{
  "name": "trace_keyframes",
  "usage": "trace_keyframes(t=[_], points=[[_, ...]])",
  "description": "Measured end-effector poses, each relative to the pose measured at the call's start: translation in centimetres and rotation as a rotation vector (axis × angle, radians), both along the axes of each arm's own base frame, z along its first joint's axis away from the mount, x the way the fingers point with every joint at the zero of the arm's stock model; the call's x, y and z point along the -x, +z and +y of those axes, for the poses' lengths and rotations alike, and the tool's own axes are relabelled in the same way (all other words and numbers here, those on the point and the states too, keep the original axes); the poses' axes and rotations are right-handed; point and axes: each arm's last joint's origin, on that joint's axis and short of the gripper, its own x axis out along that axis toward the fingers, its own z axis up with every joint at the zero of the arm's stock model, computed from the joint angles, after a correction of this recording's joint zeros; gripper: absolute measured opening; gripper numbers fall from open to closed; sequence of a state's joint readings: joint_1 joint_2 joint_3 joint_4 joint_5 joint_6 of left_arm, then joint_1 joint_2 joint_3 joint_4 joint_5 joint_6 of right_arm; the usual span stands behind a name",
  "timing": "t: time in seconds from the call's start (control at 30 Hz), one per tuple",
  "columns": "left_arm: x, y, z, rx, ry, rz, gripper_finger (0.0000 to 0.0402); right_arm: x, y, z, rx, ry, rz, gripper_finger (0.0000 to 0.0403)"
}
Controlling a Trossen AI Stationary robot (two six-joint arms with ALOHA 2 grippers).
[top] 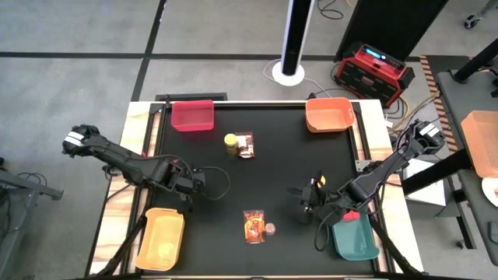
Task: Sort spices by type
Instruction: Put the top brown seasoning bottle into the yellow bin
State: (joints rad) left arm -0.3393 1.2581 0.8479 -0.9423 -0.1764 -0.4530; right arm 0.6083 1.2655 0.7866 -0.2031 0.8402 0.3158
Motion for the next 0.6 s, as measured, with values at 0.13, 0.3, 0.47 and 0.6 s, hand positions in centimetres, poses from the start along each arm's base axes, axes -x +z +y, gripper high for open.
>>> trace_keyframes(t=[0.13,0.3,0.47,0.6], points=[[0.1,-0.9,0.5,-0.008,0.023,0.024,0.019,0.0,0.0,0.0,-0.004,-0.003,-0.001,0.0009],[0.0,-1.3,1.0,-0.008,0.043,0.018,0.0206,0.0,-0.1,0.0,-0.004,-0.003,-0.001,0.0009],[0.1,-1.8,1.3,-0.042,0.056,0.016,0.0221,0.0,-0.1,0.0,-0.004,-0.003,0.0,0.0009],[0.1,-1.9,1.3,-0.054,0.036,0.012,0.023,0.0,-0.1,0.0,-0.003,-0.003,0.001,0.0009]])
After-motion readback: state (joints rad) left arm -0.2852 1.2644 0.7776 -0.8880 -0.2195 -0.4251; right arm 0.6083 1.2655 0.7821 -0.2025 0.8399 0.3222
